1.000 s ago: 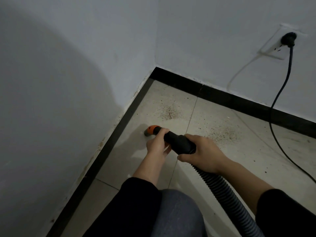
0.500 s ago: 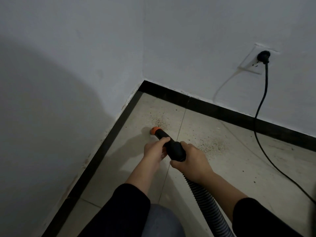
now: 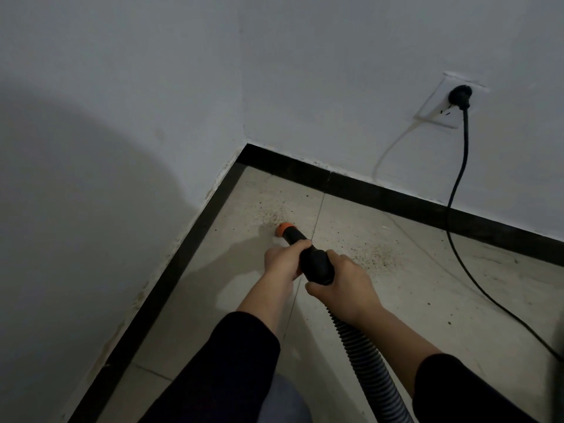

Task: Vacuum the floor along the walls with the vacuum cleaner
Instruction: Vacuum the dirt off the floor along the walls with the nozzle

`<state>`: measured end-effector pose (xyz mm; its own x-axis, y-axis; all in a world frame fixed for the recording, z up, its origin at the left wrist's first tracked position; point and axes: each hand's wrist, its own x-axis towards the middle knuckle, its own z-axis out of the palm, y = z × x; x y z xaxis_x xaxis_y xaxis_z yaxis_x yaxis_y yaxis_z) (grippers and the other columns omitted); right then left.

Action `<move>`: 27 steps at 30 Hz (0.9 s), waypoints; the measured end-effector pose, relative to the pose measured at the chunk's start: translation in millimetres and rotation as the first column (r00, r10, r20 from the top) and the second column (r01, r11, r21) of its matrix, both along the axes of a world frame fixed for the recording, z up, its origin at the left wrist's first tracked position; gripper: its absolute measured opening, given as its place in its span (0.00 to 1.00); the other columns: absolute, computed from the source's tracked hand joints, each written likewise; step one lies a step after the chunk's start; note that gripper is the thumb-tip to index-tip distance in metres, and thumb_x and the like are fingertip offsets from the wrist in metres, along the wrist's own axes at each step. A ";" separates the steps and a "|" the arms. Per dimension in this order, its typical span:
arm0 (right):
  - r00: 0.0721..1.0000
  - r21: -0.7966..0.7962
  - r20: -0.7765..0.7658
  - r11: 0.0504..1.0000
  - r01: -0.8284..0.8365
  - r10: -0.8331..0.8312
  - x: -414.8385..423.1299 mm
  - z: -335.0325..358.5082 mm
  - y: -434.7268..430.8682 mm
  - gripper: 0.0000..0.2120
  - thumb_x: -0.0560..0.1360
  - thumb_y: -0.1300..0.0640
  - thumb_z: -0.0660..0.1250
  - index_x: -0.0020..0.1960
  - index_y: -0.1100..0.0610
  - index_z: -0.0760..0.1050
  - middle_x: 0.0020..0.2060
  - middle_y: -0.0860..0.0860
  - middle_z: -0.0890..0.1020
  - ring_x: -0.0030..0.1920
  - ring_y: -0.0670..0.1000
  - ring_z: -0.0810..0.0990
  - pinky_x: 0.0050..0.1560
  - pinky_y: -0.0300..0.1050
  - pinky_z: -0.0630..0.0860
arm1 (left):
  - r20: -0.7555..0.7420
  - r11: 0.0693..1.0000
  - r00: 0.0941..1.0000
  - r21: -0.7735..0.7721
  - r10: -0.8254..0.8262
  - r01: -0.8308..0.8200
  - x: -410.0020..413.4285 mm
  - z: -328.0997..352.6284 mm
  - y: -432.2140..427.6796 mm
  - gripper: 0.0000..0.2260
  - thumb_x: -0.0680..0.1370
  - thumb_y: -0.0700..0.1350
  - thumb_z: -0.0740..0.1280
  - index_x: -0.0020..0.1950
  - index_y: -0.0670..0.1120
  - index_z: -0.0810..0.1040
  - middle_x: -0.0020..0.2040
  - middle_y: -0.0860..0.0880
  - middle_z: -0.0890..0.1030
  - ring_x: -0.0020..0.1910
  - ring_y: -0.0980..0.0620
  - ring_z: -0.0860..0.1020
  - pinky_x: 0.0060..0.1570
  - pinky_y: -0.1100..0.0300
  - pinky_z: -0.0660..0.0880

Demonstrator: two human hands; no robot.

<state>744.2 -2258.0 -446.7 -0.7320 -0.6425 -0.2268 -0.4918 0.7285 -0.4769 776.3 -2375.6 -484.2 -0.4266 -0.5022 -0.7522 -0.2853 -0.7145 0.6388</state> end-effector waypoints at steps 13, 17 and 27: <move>0.995 -0.018 0.013 0.995 0.102 -0.101 -15.6 -5.5 16.0 0.14 0.68 0.51 0.71 0.48 0.52 0.69 0.41 0.50 0.74 0.38 0.50 0.73 0.33 0.41 0.66 | -0.016 0.999 0.999 -0.027 -0.040 0.040 -22.0 0.3 21.4 0.10 0.70 0.43 0.78 0.41 0.42 0.78 0.44 0.43 0.83 0.49 0.44 0.82 0.56 0.49 0.79; 0.992 -0.007 0.013 0.992 0.123 -0.123 -18.4 -4.5 21.7 0.14 0.68 0.52 0.71 0.48 0.52 0.69 0.41 0.50 0.75 0.37 0.49 0.74 0.32 0.40 0.66 | -0.034 0.997 0.997 -0.035 -0.068 0.067 -25.1 3.9 28.2 0.10 0.71 0.43 0.77 0.39 0.43 0.77 0.41 0.45 0.82 0.48 0.46 0.82 0.57 0.50 0.79; 0.982 0.008 0.029 0.983 0.186 -0.186 -16.3 -0.2 35.9 0.13 0.67 0.51 0.71 0.47 0.52 0.70 0.40 0.50 0.76 0.38 0.49 0.75 0.32 0.41 0.68 | -0.027 0.990 0.991 -0.044 -0.133 0.131 -28.7 4.5 39.4 0.10 0.70 0.44 0.77 0.40 0.43 0.77 0.43 0.44 0.83 0.49 0.45 0.82 0.57 0.49 0.79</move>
<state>727.9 -2222.1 -446.9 -0.8314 -0.4943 -0.2537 -0.3328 0.8087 -0.4850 747.6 -2336.2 -479.8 -0.5131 -0.4708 -0.7176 -0.3557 -0.6442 0.6770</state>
